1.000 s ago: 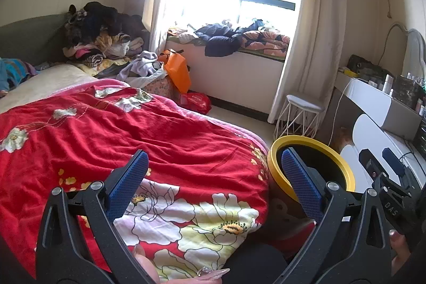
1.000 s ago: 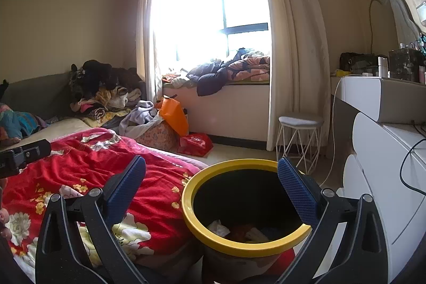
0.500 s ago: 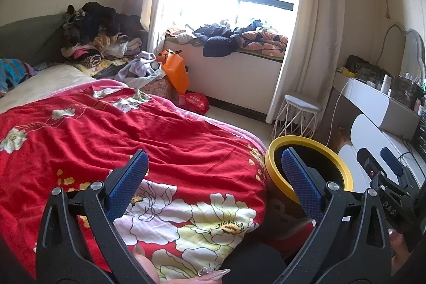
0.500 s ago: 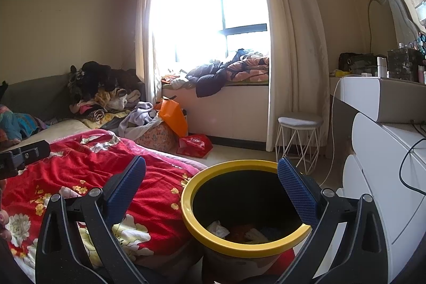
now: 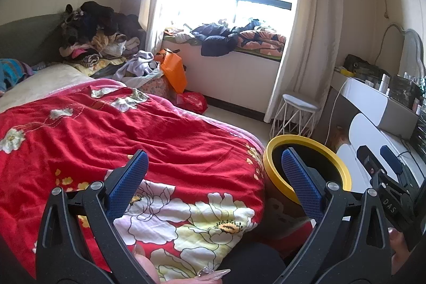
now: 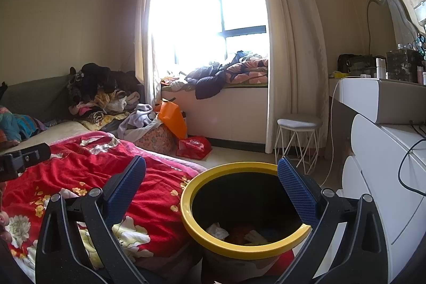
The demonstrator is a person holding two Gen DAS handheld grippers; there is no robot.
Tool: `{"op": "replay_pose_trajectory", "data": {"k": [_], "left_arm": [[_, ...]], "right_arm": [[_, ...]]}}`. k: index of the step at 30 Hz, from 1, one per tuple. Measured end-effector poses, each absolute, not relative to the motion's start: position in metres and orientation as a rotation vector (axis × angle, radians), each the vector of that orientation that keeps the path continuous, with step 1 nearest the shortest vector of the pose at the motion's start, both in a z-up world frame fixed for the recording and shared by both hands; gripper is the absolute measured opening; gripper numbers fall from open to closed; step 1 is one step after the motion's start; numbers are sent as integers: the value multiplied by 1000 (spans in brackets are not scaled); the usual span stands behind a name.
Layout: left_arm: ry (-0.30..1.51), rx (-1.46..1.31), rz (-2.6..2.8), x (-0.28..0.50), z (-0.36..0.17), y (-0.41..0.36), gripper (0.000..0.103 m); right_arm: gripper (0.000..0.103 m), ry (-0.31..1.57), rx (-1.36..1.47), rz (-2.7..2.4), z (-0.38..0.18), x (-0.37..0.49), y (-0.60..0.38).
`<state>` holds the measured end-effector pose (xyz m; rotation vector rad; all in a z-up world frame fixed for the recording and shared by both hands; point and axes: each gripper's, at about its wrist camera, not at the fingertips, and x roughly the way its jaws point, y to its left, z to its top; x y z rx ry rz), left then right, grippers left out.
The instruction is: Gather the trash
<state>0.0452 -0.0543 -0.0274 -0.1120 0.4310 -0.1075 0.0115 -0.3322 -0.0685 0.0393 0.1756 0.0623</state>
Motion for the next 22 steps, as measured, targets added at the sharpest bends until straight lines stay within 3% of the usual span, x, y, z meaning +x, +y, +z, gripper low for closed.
{"op": "replay_pose_trajectory", "data": {"k": [11, 14, 18, 22], "left_arm": [[483, -192, -32, 42, -25, -8, 92], [523, -261, 127, 32, -32, 59, 92], [580, -307, 485, 7, -55, 172, 92], [677, -414, 839, -28, -98, 291, 92]], "right_arm": [[96, 166, 41, 226, -39, 29, -286], [97, 199, 34, 375, -32, 46, -233], [97, 385, -6, 698, -39, 71, -117], [97, 647, -168, 953, -89, 69, 43]]}}
